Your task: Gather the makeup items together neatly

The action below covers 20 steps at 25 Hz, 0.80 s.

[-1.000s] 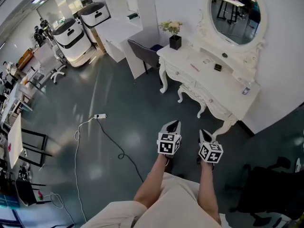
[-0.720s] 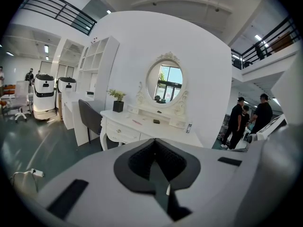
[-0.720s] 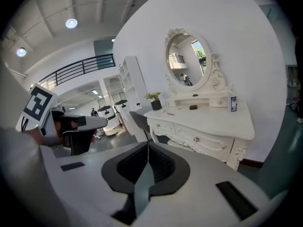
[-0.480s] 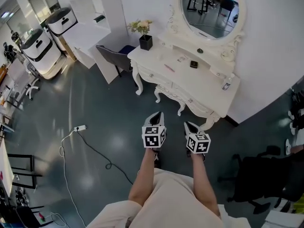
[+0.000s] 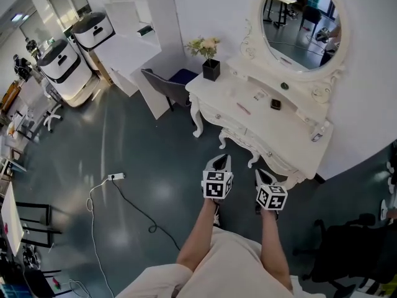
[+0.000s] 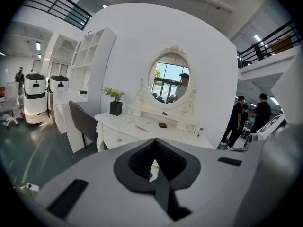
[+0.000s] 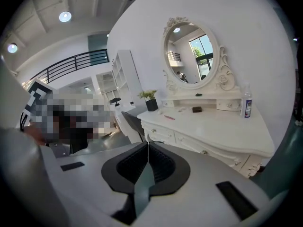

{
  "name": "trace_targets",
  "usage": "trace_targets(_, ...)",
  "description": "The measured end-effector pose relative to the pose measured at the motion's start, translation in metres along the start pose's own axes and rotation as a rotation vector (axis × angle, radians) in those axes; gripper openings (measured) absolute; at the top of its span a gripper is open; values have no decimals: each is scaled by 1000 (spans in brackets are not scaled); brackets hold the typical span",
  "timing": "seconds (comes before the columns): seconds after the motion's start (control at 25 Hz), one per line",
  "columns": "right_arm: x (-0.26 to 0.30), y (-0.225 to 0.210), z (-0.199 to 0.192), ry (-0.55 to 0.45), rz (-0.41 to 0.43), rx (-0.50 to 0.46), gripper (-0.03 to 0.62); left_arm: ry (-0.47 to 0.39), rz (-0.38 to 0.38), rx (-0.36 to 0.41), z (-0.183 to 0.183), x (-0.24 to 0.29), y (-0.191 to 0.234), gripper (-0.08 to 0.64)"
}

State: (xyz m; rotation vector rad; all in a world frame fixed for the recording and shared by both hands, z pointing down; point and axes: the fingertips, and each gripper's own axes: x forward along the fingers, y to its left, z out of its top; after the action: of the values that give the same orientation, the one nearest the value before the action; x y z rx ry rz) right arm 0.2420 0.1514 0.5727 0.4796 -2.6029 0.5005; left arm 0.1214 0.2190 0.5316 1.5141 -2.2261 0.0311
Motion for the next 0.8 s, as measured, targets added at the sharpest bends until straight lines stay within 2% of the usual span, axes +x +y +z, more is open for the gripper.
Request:
trace_targets(0.36, 71, 30, 21, -30, -18, 50, 44, 16, -23, 47, 24, 27, 68, 15)
trace_targets(0.56, 98, 45, 21, -14, -23, 45, 44, 32, -19, 36, 23, 31, 101, 15)
trace_targets(0.8, 112, 32, 29, 10, -70, 40, 44, 59, -31, 2, 17, 34, 118, 15)
